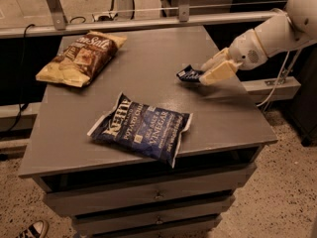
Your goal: Move rxbar blueberry near blue chip bag
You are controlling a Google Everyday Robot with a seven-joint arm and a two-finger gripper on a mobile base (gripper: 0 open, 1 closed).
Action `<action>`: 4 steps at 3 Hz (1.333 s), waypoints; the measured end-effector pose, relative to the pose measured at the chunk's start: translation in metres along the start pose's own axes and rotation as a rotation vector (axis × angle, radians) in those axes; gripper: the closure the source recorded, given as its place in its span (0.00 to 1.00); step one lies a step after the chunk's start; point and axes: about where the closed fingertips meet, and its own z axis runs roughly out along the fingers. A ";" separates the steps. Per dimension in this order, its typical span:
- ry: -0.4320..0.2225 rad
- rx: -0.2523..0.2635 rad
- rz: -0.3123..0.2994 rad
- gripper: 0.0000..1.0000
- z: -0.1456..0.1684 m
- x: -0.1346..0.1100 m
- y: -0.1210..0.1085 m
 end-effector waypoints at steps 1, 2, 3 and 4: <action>0.011 -0.094 -0.017 1.00 0.008 0.015 0.029; 0.024 -0.170 -0.033 1.00 0.014 0.023 0.050; 0.044 -0.222 -0.038 0.82 0.021 0.028 0.063; 0.056 -0.242 -0.045 0.59 0.024 0.030 0.066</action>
Offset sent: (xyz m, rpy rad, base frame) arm -0.0832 0.0089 -0.0303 0.0111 0.1409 0.2399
